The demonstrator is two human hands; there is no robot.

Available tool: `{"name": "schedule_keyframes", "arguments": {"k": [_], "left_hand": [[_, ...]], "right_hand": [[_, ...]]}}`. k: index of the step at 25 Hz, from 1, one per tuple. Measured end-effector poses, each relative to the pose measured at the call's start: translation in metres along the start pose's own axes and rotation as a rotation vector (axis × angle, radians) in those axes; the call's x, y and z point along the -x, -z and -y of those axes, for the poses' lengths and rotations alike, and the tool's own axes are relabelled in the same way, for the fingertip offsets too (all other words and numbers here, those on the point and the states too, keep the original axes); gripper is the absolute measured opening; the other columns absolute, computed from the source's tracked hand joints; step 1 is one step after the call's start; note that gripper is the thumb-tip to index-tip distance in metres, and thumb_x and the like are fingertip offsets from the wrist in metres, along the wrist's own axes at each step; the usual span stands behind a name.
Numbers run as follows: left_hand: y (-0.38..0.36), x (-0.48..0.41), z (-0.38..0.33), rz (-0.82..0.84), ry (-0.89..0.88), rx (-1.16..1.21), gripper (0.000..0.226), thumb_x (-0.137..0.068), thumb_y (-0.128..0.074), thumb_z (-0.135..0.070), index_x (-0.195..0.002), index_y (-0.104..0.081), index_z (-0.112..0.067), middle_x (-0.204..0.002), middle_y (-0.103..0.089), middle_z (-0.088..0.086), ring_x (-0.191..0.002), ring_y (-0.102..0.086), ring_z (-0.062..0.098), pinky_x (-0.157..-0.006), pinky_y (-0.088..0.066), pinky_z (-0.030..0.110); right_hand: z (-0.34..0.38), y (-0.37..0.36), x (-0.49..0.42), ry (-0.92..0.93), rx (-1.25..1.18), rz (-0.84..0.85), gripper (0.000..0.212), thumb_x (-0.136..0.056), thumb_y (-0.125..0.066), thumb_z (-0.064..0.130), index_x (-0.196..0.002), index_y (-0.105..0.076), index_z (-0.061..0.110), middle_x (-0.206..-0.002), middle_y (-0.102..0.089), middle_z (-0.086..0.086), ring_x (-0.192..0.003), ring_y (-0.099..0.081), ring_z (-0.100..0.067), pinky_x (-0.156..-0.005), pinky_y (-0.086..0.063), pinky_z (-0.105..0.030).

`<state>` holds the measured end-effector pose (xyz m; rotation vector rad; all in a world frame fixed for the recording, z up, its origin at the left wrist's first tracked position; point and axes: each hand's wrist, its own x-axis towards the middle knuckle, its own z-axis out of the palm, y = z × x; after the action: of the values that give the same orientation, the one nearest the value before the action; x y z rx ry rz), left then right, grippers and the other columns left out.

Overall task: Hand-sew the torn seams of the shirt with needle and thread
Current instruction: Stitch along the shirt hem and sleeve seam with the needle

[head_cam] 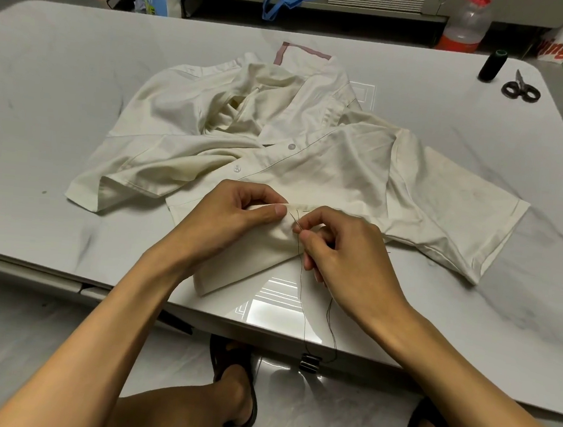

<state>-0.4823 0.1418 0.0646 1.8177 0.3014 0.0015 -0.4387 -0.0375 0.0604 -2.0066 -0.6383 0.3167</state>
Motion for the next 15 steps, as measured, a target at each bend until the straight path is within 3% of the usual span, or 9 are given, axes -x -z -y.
{"name": "schedule_keyframes", "arguments": {"k": [15], "left_hand": [[0.0000, -0.0004, 0.0006, 0.001, -0.018, -0.015, 0.007, -0.092, -0.068, -0.013, -0.088, -0.074, -0.013, -0.081, -0.072, -0.010, -0.075, -0.062, -0.001, -0.071, -0.045, 0.011]], "right_hand": [[0.0021, 0.0005, 0.0000, 0.026, 0.036, -0.037, 0.018, -0.090, -0.058, 0.005, -0.085, -0.071, 0.016, -0.052, -0.060, 0.001, -0.054, -0.055, -0.004, -0.058, -0.035, -0.009]]}}
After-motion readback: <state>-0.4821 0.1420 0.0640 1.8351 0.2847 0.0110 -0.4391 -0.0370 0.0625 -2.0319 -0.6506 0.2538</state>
